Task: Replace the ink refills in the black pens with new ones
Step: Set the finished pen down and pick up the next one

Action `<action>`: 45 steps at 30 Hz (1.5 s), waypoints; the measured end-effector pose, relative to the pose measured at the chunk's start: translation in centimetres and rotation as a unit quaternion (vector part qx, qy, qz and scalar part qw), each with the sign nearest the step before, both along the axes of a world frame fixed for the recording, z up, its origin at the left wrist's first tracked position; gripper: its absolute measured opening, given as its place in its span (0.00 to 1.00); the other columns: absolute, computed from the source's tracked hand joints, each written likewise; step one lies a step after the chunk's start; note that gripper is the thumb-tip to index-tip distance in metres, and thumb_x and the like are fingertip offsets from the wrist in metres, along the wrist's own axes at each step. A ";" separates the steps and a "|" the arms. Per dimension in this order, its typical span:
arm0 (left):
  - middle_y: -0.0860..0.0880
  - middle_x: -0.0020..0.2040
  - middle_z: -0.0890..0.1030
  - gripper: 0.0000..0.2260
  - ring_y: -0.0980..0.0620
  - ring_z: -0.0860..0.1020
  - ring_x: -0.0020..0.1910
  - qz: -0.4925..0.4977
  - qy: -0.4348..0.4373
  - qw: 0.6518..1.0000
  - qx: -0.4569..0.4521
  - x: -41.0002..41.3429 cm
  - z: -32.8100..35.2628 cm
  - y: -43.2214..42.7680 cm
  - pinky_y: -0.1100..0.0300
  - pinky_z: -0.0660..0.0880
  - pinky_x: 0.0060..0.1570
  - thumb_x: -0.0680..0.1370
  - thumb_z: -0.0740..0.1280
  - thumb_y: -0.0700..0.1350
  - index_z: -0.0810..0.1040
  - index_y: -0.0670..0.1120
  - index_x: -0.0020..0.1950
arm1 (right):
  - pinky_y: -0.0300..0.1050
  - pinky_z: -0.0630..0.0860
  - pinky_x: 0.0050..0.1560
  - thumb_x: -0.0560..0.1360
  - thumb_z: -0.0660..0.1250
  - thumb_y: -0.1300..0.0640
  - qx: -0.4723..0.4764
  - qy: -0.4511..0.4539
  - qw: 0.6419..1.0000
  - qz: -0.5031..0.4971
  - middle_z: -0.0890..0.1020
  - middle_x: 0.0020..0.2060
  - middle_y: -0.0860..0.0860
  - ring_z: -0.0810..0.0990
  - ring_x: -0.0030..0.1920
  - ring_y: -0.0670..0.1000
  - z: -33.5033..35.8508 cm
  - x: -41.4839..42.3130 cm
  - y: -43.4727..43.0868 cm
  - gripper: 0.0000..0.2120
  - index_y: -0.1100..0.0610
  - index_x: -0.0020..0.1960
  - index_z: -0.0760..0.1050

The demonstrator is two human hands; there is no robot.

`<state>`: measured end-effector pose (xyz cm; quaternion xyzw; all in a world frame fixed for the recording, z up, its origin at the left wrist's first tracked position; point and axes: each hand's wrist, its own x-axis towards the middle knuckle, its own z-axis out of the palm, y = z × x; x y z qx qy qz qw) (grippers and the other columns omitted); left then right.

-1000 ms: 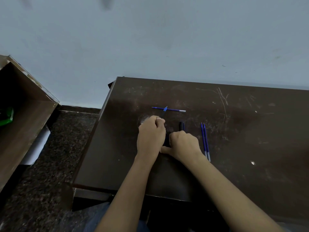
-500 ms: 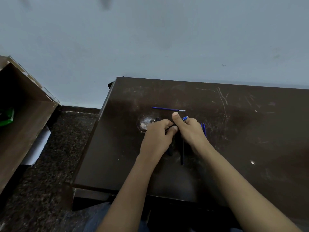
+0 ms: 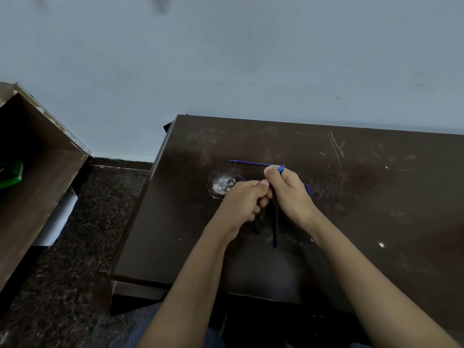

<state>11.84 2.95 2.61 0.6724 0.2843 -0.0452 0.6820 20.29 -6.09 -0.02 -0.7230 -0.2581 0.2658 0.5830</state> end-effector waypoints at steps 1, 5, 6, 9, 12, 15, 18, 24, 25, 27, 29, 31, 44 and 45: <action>0.53 0.28 0.69 0.16 0.61 0.60 0.20 -0.008 0.002 1.000 -0.027 0.0 0.2 0.1 0.70 0.57 0.19 0.82 0.57 0.48 0.73 0.47 0.36 | 0.46 0.72 0.39 0.81 0.55 0.54 0.015 -0.003 1.000 0.002 0.77 0.24 0.54 0.75 0.29 0.50 0.2 -0.1 -0.1 0.23 0.62 0.30 0.71; 0.56 0.26 0.68 0.16 0.61 0.58 0.21 -0.027 0.008 0.992 -0.124 -0.1 0.5 0.6 0.69 0.53 0.19 0.82 0.56 0.49 0.71 0.48 0.36 | 0.39 0.71 0.37 0.82 0.55 0.58 0.043 -0.026 0.999 -0.003 0.75 0.25 0.48 0.74 0.28 0.44 0.8 -0.2 -0.3 0.21 0.56 0.31 0.71; 0.56 0.26 0.68 0.16 0.61 0.58 0.21 -0.025 0.008 0.990 -0.138 -0.1 0.6 0.7 0.69 0.53 0.19 0.82 0.56 0.49 0.71 0.48 0.36 | 0.39 0.71 0.38 0.82 0.55 0.58 0.045 -0.028 0.999 -0.003 0.74 0.25 0.47 0.73 0.29 0.43 0.9 -0.2 -0.3 0.20 0.55 0.32 0.70; 0.56 0.27 0.72 0.15 0.60 0.65 0.22 0.002 -0.019 1.000 0.007 -0.1 0.3 0.3 0.69 0.62 0.22 0.81 0.59 0.49 0.76 0.49 0.37 | 0.45 0.69 0.38 0.82 0.55 0.50 0.021 -0.046 0.999 -0.020 0.73 0.26 0.48 0.72 0.30 0.46 0.7 0.0 -0.4 0.22 0.55 0.31 0.67; 0.58 0.33 0.80 0.07 0.63 0.77 0.34 0.012 -0.086 0.934 0.347 -0.5 -0.6 -0.1 0.71 0.70 0.37 0.78 0.65 0.47 0.82 0.50 0.44 | 0.46 0.62 0.34 0.76 0.53 0.34 -0.082 -0.058 0.991 -0.094 0.64 0.24 0.48 0.63 0.27 0.47 -0.2 0.5 -0.6 0.29 0.56 0.28 0.59; 0.55 0.41 0.84 0.06 0.60 0.79 0.41 0.005 -0.085 0.899 0.430 -0.8 -0.8 0.0 0.65 0.73 0.43 0.76 0.67 0.48 0.82 0.50 0.49 | 0.46 0.58 0.32 0.74 0.57 0.32 -0.155 0.002 0.984 -0.090 0.60 0.21 0.46 0.58 0.24 0.47 -0.6 0.7 -0.5 0.29 0.53 0.27 0.55; 0.52 0.37 0.83 0.07 0.56 0.79 0.38 -0.007 -0.062 0.902 0.427 -0.6 -1.1 -0.4 0.57 0.76 0.42 0.78 0.64 0.50 0.81 0.51 0.48 | 0.45 0.56 0.29 0.76 0.58 0.41 -0.142 0.064 0.984 -0.091 0.60 0.21 0.46 0.57 0.22 0.46 -0.5 0.8 -0.2 0.25 0.53 0.27 0.56; 0.53 0.29 0.76 0.13 0.62 0.73 0.27 0.002 -0.076 0.961 0.266 -0.3 -0.4 -0.2 0.71 0.68 0.32 0.80 0.62 0.48 0.78 0.48 0.36 | 0.42 0.57 0.27 0.80 0.55 0.50 -0.049 0.015 0.998 -0.046 0.62 0.18 0.46 0.58 0.19 0.44 0.2 0.9 -0.3 0.29 0.52 0.20 0.61; 0.53 0.28 0.75 0.14 0.62 0.71 0.25 0.003 -0.079 0.968 0.236 -0.3 -0.2 -0.2 0.73 0.66 0.30 0.80 0.62 0.47 0.78 0.47 0.35 | 0.42 0.57 0.27 0.80 0.55 0.51 -0.037 0.006 0.999 -0.034 0.62 0.18 0.46 0.58 0.19 0.45 0.3 0.9 -0.5 0.30 0.52 0.19 0.62; 0.54 0.26 0.72 0.16 0.62 0.68 0.22 -0.003 -0.075 0.982 0.174 -0.3 0.0 -0.1 0.73 0.64 0.27 0.81 0.61 0.47 0.77 0.46 0.34 | 0.43 0.57 0.27 0.81 0.54 0.51 -0.015 -0.009 1.000 -0.020 0.62 0.18 0.48 0.58 0.21 0.47 0.5 0.7 -0.7 0.30 0.53 0.19 0.64; 0.53 0.26 0.69 0.17 0.61 0.63 0.20 -0.018 -0.052 0.994 0.094 -0.3 0.2 0.1 0.71 0.60 0.22 0.81 0.60 0.47 0.75 0.47 0.33 | 0.45 0.57 0.27 0.80 0.55 0.50 0.001 -0.018 1.000 -0.015 0.62 0.20 0.53 0.58 0.23 0.49 0.6 0.6 -0.8 0.28 0.59 0.23 0.63; 0.54 0.26 0.67 0.17 0.61 0.58 0.20 -0.042 -0.026 0.999 0.013 -0.4 0.5 0.5 0.69 0.55 0.20 0.82 0.59 0.49 0.73 0.48 0.33 | 0.48 0.58 0.28 0.79 0.55 0.50 0.015 -0.021 1.000 -0.007 0.66 0.21 0.55 0.60 0.25 0.53 0.7 0.4 -0.9 0.27 0.66 0.27 0.62; 0.50 0.41 0.80 0.07 0.53 0.76 0.41 -0.056 -0.110 0.865 0.486 -0.4 -1.6 0.0 0.57 0.72 0.42 0.79 0.61 0.45 0.78 0.46 0.50 | 0.44 0.60 0.29 0.76 0.59 0.38 -0.139 0.049 0.981 -0.130 0.62 0.19 0.46 0.60 0.21 0.45 0.4 0.0 -0.1 0.29 0.54 0.24 0.59; 0.50 0.41 0.79 0.08 0.52 0.76 0.42 -0.053 -0.101 0.864 0.490 -0.4 -1.5 -0.3 0.55 0.72 0.42 0.80 0.60 0.46 0.77 0.45 0.50 | 0.44 0.59 0.28 0.77 0.59 0.42 -0.122 0.087 0.979 -0.135 0.62 0.19 0.46 0.60 0.21 0.46 0.5 0.0 0.1 0.27 0.54 0.24 0.59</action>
